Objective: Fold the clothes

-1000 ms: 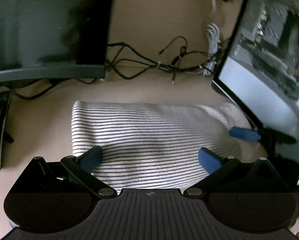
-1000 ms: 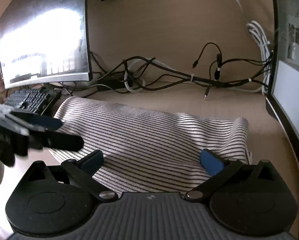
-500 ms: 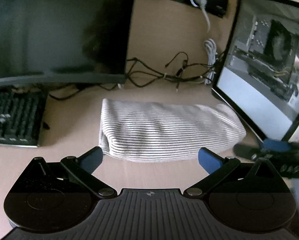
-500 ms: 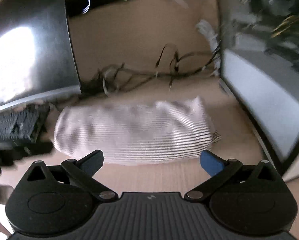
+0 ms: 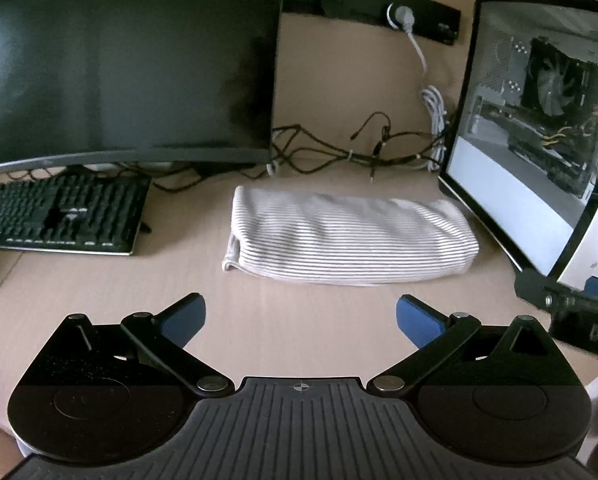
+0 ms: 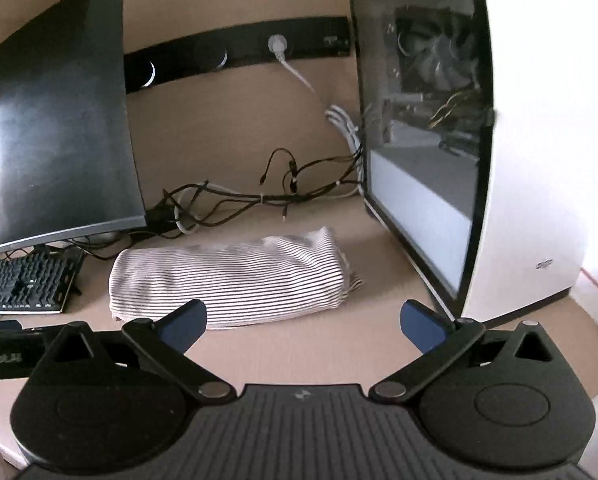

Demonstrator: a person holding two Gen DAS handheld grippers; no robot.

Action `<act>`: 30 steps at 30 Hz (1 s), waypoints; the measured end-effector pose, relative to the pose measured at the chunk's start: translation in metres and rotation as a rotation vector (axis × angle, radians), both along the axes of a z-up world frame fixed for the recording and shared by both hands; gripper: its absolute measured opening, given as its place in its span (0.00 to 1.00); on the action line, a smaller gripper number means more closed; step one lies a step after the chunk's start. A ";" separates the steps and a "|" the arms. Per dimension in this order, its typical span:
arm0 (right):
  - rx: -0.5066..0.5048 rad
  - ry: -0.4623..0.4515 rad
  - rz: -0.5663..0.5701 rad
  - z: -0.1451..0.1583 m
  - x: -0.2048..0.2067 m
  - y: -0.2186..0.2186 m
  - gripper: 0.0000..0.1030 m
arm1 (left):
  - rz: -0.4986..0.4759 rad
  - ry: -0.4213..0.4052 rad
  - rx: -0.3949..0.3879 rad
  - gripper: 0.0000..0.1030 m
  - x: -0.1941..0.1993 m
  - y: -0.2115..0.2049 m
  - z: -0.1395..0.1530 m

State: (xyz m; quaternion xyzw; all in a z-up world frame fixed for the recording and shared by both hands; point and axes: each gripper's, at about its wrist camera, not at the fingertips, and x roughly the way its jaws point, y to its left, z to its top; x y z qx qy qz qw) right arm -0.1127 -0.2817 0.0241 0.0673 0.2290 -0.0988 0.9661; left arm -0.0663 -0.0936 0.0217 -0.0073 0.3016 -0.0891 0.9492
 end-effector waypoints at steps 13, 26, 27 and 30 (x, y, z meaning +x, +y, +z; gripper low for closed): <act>-0.019 0.012 0.125 0.003 -0.046 -0.024 1.00 | 0.069 0.007 0.065 1.00 -0.062 -0.039 0.000; -0.071 0.022 0.153 0.001 -0.059 -0.028 1.00 | 0.087 0.030 0.066 1.00 -0.079 -0.045 -0.004; -0.071 0.023 0.153 0.001 -0.060 -0.028 1.00 | 0.086 0.031 0.065 1.00 -0.080 -0.045 -0.004; -0.072 0.022 0.151 0.001 -0.062 -0.029 1.00 | 0.084 0.030 0.062 1.00 -0.081 -0.046 -0.004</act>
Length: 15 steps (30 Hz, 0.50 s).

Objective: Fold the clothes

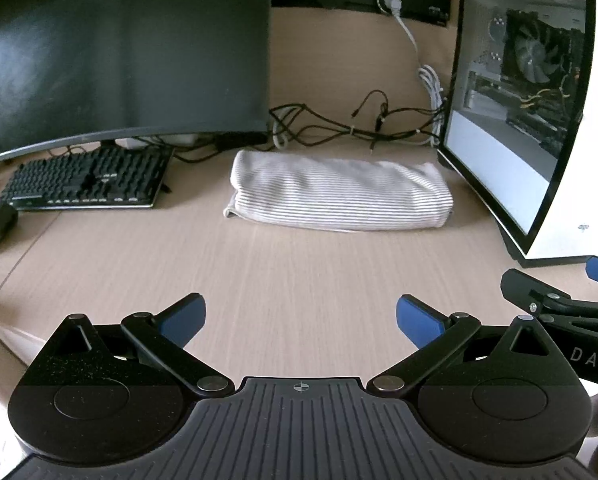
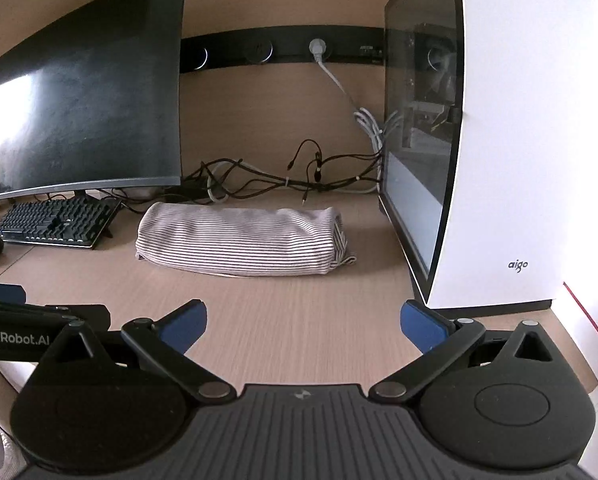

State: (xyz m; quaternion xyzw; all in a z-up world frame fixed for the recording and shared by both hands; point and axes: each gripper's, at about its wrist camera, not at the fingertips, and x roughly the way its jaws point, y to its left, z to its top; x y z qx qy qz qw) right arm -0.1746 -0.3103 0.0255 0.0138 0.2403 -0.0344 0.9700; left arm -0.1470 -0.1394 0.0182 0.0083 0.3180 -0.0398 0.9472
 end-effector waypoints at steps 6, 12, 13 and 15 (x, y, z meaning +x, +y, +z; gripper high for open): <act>0.010 -0.004 -0.013 0.000 -0.003 0.000 1.00 | -0.016 -0.012 0.000 1.00 -0.004 0.001 0.000; 0.014 -0.003 -0.013 0.000 -0.005 0.005 1.00 | -0.014 -0.015 0.007 1.00 -0.006 0.004 0.000; 0.014 -0.003 -0.012 0.000 -0.005 0.006 1.00 | -0.014 -0.015 0.006 1.00 -0.007 0.005 0.000; 0.014 -0.004 -0.009 0.000 -0.006 0.007 1.00 | -0.014 -0.015 0.005 1.00 -0.007 0.007 0.000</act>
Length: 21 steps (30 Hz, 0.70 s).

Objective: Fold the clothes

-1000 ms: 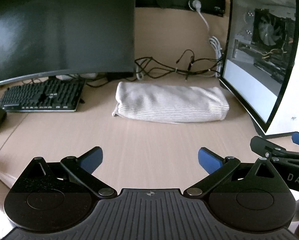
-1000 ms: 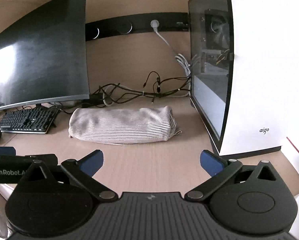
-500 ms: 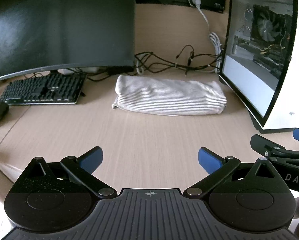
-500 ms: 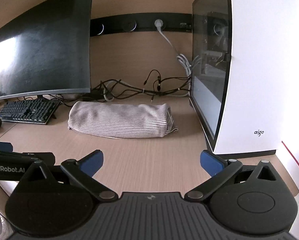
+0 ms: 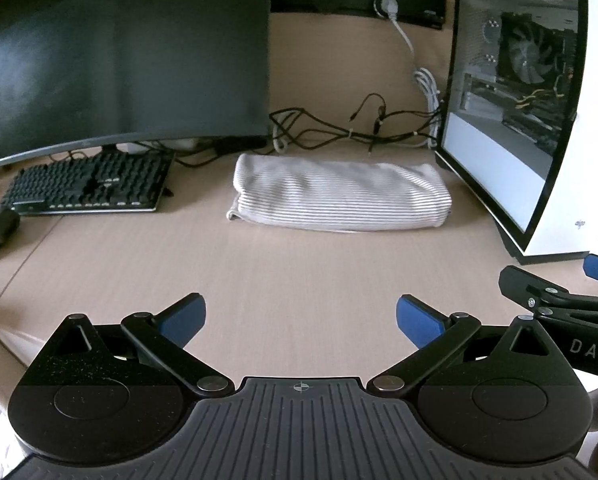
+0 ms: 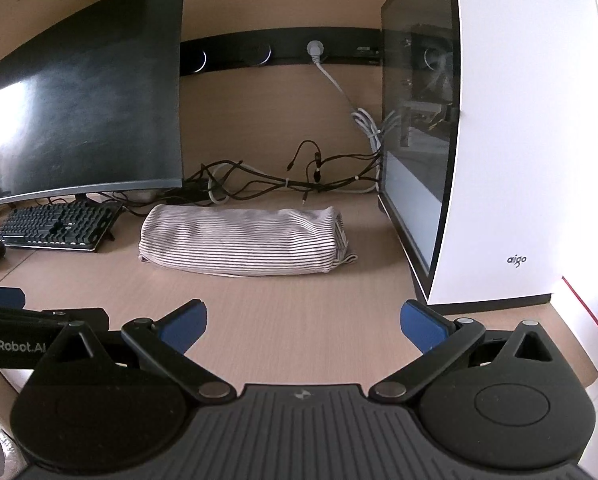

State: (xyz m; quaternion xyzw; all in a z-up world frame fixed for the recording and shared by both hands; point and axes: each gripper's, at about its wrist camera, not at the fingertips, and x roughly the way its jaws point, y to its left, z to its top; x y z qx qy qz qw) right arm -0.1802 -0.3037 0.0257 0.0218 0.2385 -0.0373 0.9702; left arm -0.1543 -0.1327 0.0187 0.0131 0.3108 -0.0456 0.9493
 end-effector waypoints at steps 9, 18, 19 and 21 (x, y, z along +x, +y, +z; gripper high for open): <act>0.006 -0.002 0.001 0.001 -0.003 0.003 1.00 | -0.005 -0.009 -0.003 1.00 -0.003 0.004 0.001; 0.008 -0.010 0.024 0.003 -0.007 0.007 1.00 | 0.012 -0.006 -0.002 1.00 -0.007 0.009 0.000; 0.008 -0.010 0.028 0.003 -0.008 0.008 1.00 | 0.013 -0.005 -0.003 1.00 -0.007 0.009 0.000; 0.008 -0.011 0.031 0.003 -0.009 0.008 1.00 | 0.014 -0.004 -0.006 1.00 -0.007 0.010 0.000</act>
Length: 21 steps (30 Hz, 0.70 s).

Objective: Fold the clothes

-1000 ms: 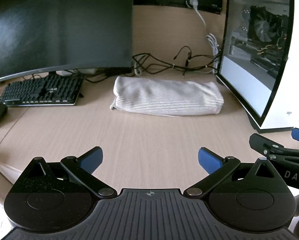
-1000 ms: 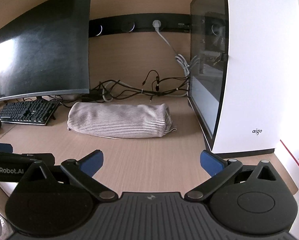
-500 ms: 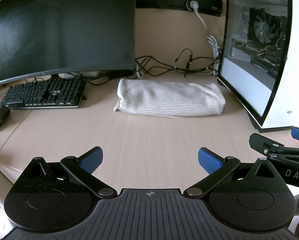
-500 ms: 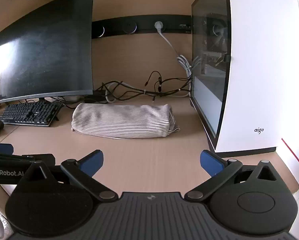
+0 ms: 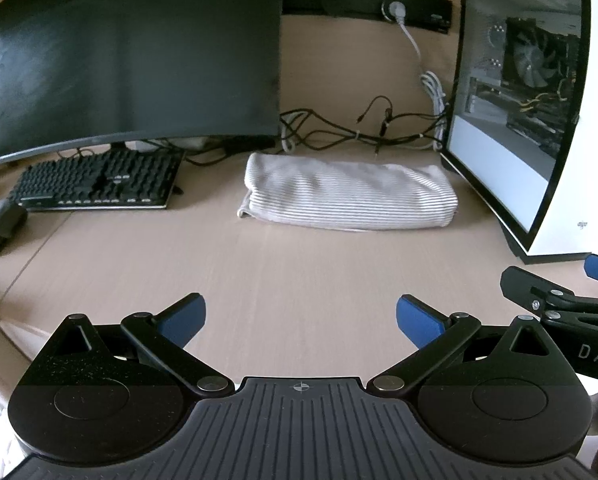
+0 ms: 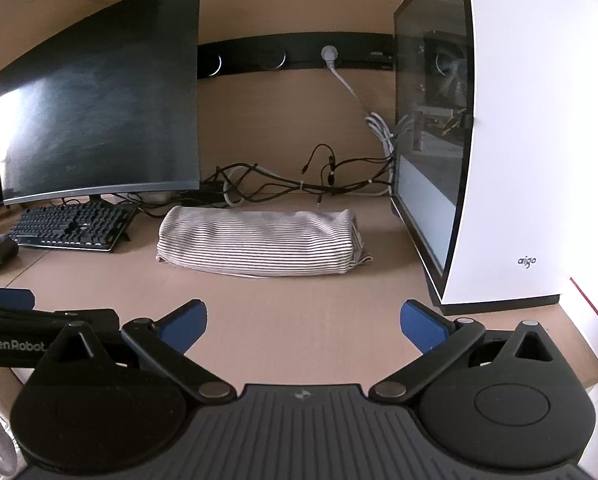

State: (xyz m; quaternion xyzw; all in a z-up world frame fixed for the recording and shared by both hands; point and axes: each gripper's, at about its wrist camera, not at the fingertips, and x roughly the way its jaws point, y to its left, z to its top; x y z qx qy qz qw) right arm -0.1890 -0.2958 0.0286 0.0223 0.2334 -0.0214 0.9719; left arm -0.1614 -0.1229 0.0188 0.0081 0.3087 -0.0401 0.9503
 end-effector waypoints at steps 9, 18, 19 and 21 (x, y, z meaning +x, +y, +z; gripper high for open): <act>0.009 0.000 0.006 0.000 0.001 -0.001 1.00 | 0.001 -0.005 0.002 1.00 0.001 0.002 0.000; 0.011 0.001 0.015 -0.001 0.005 0.000 1.00 | 0.004 -0.007 0.006 1.00 0.003 0.005 0.000; 0.011 0.003 0.015 -0.001 0.006 0.000 1.00 | 0.005 -0.005 0.006 1.00 0.004 0.006 0.000; 0.010 0.005 0.016 -0.002 0.008 0.001 1.00 | 0.005 -0.001 0.005 1.00 0.006 0.007 0.000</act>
